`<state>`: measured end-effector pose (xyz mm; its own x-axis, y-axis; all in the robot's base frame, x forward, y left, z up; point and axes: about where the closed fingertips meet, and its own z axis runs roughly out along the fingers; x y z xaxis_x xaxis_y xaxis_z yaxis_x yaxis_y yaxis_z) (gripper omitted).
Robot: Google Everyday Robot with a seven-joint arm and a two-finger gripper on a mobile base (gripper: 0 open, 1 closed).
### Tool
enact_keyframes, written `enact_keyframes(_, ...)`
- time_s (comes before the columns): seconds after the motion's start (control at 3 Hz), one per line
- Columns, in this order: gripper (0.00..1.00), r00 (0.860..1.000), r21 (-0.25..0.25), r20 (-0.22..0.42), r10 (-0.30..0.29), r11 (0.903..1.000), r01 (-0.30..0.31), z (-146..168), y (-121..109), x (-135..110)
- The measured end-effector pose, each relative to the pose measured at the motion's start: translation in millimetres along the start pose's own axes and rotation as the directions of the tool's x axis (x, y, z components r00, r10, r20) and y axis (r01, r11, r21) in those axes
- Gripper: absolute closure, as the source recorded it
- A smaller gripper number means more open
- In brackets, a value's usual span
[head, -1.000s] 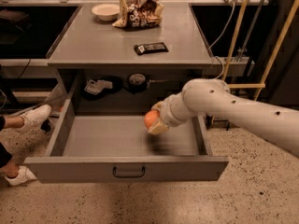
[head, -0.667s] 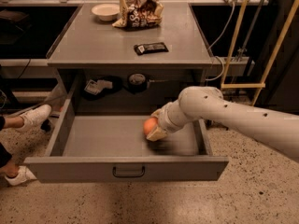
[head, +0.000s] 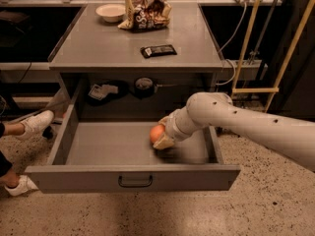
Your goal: Place orange into top drawer
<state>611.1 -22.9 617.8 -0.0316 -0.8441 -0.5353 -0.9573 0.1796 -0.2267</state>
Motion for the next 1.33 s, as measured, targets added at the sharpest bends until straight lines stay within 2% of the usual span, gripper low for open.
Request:
enact_keyframes(1.0, 0.06, 1.0, 0.0, 0.0, 0.0, 1.0, 0.0, 0.1, 0.1, 0.0)
enact_keyframes(1.33, 0.0, 1.0, 0.0, 0.0, 0.0, 1.0, 0.0, 0.0, 0.1, 0.0)
